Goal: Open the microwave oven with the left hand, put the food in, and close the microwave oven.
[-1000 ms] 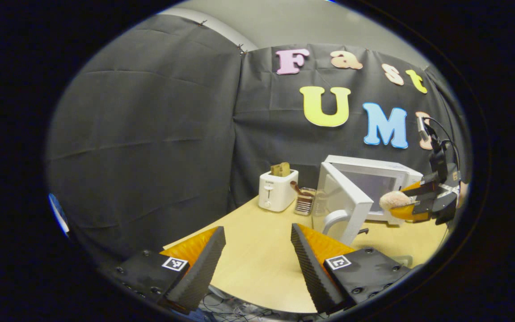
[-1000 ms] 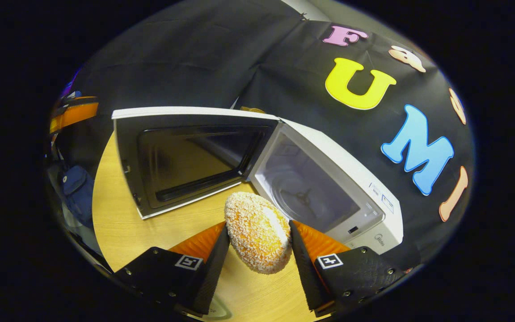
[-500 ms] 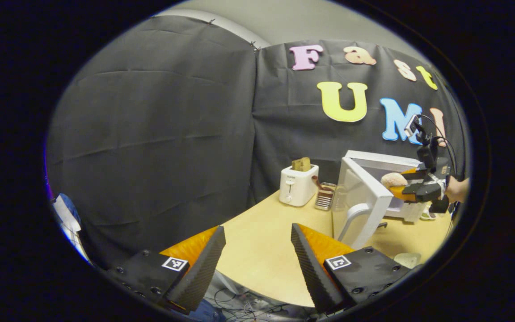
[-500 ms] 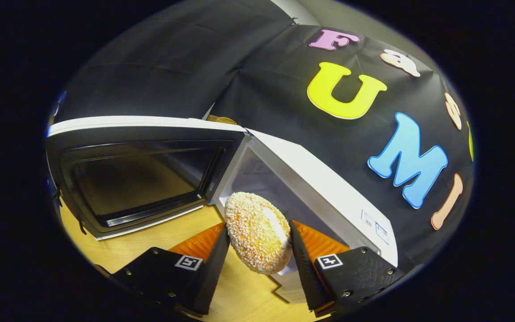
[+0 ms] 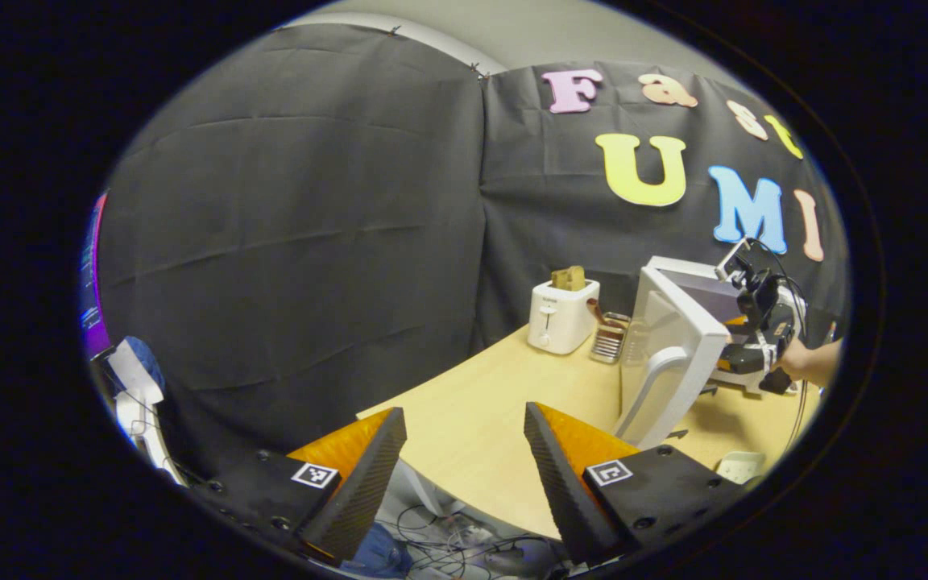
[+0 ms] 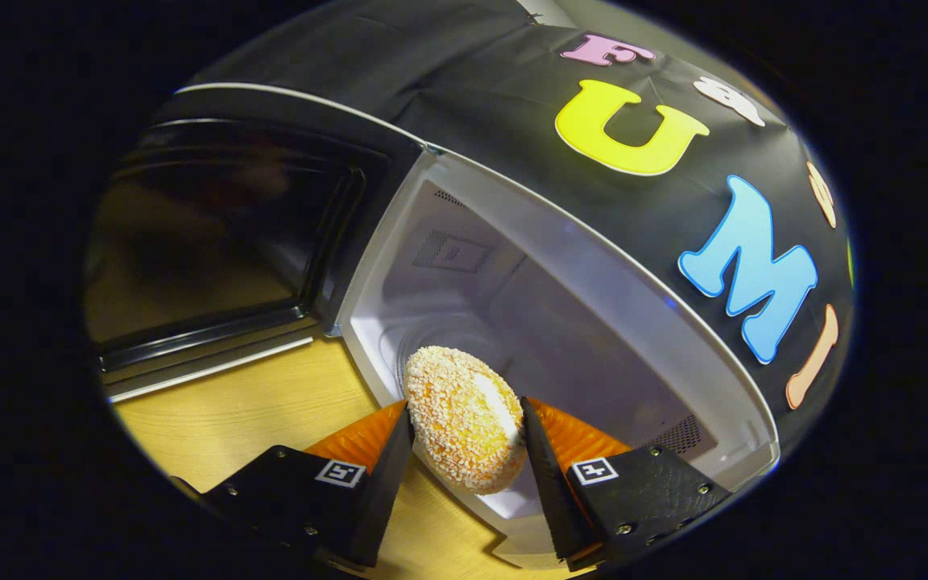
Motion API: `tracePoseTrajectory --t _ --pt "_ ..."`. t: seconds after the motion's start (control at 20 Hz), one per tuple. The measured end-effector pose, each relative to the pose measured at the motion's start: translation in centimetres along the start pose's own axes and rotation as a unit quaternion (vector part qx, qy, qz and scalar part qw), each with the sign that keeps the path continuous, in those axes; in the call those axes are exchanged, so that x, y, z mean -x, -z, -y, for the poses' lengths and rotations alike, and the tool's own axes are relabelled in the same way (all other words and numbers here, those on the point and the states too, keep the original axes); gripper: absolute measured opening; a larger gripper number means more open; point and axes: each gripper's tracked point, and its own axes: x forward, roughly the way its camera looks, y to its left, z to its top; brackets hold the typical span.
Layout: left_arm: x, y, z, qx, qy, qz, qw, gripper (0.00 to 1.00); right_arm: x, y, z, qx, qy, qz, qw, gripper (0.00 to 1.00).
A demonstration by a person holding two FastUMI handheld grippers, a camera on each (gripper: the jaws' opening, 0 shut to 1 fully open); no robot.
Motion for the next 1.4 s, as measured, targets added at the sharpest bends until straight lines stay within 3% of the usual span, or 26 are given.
tracePoseTrajectory --t 0.35,0.55,0.6,0.85,1.1,1.4 --pt "0.3 1.3 0.0 -0.006 -0.019 -0.025 0.999 0.95 -3.9 1.4 0.7 0.014 0.045 0.003 0.999 0.78" --pt "-0.6 1.2 1.4 -0.012 0.003 -0.023 1.0 0.96 -3.1 0.9 1.2 0.037 0.057 0.0 0.998 0.89" --pt "-1.0 1.0 1.9 -0.013 0.012 -0.018 1.0 0.95 -2.3 0.2 1.4 0.037 0.057 0.004 0.998 0.98" --pt "-3.0 -0.8 5.8 -0.033 0.079 0.008 0.996 0.98 4.3 -2.5 0.9 -0.026 0.04 0.031 0.998 0.98" --pt "-5.3 -1.3 10.7 -0.054 0.161 0.03 0.985 0.96 13.3 -4.8 2.3 -0.068 0.058 0.067 0.994 0.98" --pt "-8.4 -1.0 13.4 -0.064 0.21 0.034 0.975 0.97 23.0 -4.4 2.3 -0.195 0.103 0.079 0.972 0.97"
